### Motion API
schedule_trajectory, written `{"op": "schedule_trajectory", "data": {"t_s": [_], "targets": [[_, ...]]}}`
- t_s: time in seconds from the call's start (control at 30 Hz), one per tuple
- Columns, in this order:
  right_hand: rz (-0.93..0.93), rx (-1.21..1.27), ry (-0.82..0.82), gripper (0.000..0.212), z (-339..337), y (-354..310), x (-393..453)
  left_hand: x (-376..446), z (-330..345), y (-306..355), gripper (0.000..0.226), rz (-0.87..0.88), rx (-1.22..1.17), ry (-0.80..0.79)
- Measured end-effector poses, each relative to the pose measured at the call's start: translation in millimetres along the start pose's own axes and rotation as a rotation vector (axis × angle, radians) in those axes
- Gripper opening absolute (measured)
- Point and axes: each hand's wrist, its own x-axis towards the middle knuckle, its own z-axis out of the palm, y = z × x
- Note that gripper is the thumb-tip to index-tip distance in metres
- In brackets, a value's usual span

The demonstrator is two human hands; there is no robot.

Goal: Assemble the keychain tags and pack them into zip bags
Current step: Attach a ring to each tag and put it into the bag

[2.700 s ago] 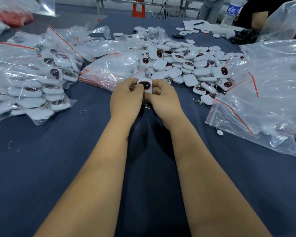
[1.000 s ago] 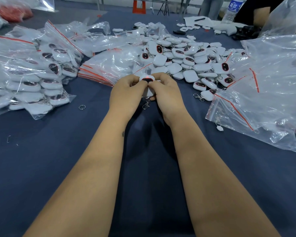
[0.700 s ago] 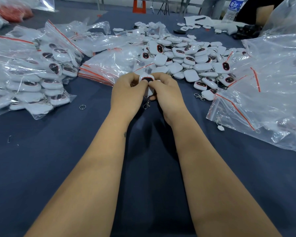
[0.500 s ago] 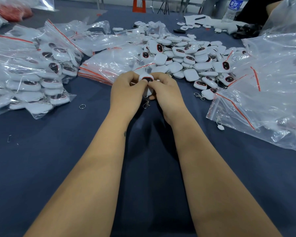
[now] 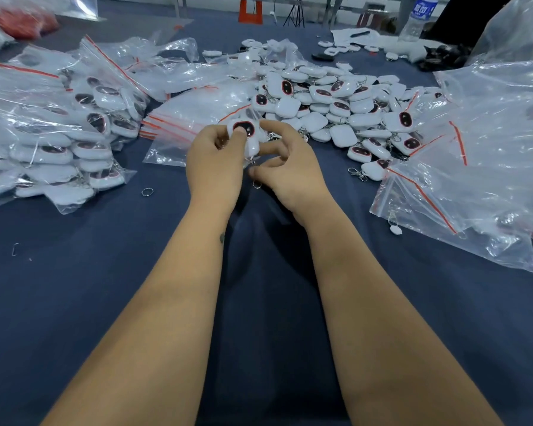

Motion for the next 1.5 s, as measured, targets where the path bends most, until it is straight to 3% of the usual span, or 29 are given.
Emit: {"op": "schedule_trajectory", "data": {"t_s": [0.17,0.27,0.47,0.53,0.63,0.8,0.87,1.0,1.17,1.27,1.37,1.43,1.5], "targets": [[0.006,0.053,0.147,0.031,-1.2,1.6,2.8,-1.1,-0.2,-1.1,0.023,0.000,0.049,-0.012],[0.005,0.100,0.213,0.024,-3.9,3.6,5.9,-4.0,-1.4,0.1,0.018,0.034,0.079,-0.023],[0.023,0.052,0.367,0.027,-8.3,5.8,7.8,-8.9,-4.5,-0.1,0.056,0.204,0.279,0.042],[0.024,0.044,0.405,0.025,-9.0,6.1,8.5,-9.2,-3.3,-0.1,0.051,0.184,0.281,0.035],[0.016,0.086,0.425,0.020,-8.9,3.2,8.0,-7.6,-2.8,-0.4,0.023,0.155,0.315,-0.015],[0.019,0.119,0.362,0.014,-4.5,-1.8,4.8,-9.7,-2.9,0.9,0.008,0.157,0.390,-0.047],[-0.028,-0.015,0.297,0.009,-1.9,-2.5,2.7,-9.5,-3.2,1.6,0.011,0.152,0.357,-0.040],[-0.137,-0.350,0.155,0.020,1.0,-0.9,1.7,-7.2,-5.4,3.8,0.016,0.089,0.213,0.004],[-0.184,-0.634,0.160,0.023,4.3,2.2,1.2,-5.9,-6.6,6.8,0.016,0.028,0.034,0.025],[-0.200,-0.687,0.134,0.023,3.9,4.3,1.8,-5.2,-5.4,6.6,0.014,0.079,0.022,0.021],[-0.193,-0.805,0.048,0.023,3.4,9.1,3.3,-7.5,-4.9,5.1,0.006,0.235,0.180,0.069],[-0.195,-0.746,0.014,0.022,4.8,9.0,4.6,-9.3,-4.5,4.9,0.005,0.295,0.203,0.078],[-0.196,-0.515,0.042,0.022,5.3,4.0,2.6,-7.4,-5.9,5.1,0.008,0.274,0.183,0.128]]}}
